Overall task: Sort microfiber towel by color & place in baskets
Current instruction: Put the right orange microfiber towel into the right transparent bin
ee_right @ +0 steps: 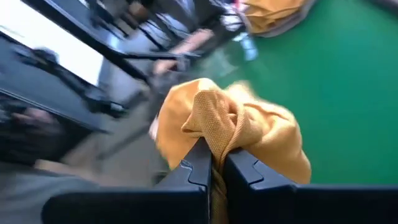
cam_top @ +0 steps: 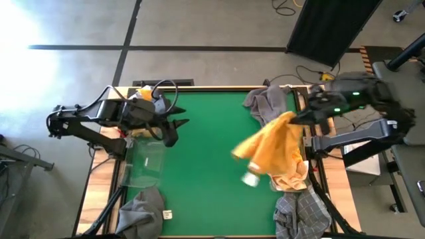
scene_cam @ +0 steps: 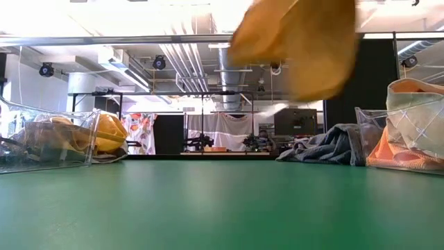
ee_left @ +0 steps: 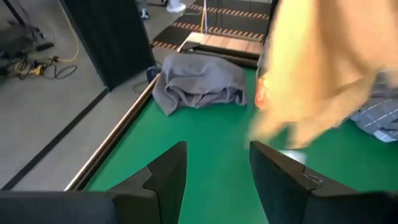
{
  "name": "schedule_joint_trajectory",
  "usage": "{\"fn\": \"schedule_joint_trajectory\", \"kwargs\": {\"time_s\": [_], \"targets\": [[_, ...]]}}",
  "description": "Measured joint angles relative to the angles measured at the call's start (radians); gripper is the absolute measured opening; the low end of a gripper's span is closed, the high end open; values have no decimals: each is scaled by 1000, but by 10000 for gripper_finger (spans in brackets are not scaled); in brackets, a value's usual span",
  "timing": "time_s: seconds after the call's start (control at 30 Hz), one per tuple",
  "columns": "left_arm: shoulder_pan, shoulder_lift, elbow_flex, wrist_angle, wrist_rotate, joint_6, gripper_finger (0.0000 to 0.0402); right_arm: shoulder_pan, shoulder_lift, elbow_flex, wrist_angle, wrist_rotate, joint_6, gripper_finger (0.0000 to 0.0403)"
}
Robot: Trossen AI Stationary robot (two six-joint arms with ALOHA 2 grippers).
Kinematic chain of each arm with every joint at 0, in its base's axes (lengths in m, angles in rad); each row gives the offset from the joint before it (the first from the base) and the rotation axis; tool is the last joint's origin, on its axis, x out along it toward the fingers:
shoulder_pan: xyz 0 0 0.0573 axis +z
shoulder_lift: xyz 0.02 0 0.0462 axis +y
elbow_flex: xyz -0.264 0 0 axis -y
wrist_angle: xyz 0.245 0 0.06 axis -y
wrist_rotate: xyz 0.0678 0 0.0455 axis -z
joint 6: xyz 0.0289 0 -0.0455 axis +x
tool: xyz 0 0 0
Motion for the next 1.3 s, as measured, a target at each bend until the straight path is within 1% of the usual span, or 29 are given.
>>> {"fn": "schedule_joint_trajectory", "kwargs": {"time_s": [0.07, 0.13, 0.23, 0.37, 0.43, 0.53, 0.57, 0.63, 0.7, 0.8, 0.87, 0.97, 1.03, 1.13, 1.2, 1.3], "targets": [[0, 6, 0, 28, 6, 12, 160, 0, -45, 0, -19, -5, 55, 12], [0, 11, 0, 57, 21, 17, 160, -1, -83, 0, -63, 6, 68, 12], [0, 19, 0, 96, 64, 15, 160, -1, -127, 0, -166, 120, 50, 12], [-2, 26, 0, 129, 66, 8, 160, -1, -158, 0, -258, 279, 5, 12], [-2, 26, 0, 141, 65, -6, 160, -2, -164, 0, -262, 311, -24, 12], [-2, 26, 0, 173, 65, -23, 160, -2, -157, -13, -259, 310, -42, 13], [-2, 26, 0, 186, 65, -29, 160, -2, -153, -20, -259, 300, -42, 13], [-2, 26, 0, 212, 63, -36, 160, -2, -147, -42, -260, 244, -39, 13], [-2, 26, 0, 232, 63, -40, 160, -2, -140, -71, -258, 157, -19, 13], [-2, 26, 0, 245, 56, -65, 160, -1, -134, -117, -254, -3, 22, 13], [-2, 26, 0, 246, 52, -82, 160, -1, -137, -148, -226, -69, 40, 13], [-2, 31, 0, 264, 7, -95, 160, 1, -150, -188, -181, -140, 39, 13], [-2, 37, 0, 291, -20, -100, 160, 9, -152, -213, -185, -184, 37, 13], [-2, 58, 0, 352, -34, -90, 160, 33, -159, -272, -186, -254, 43, 13], [-2, 78, 0, 394, -35, -77, 160, 61, -163, -320, -189, -275, 53, 13], [-2, 116, 0, 449, -32, -57, 160, 120, -166, -393, -181, -274, 71, 13]]}}
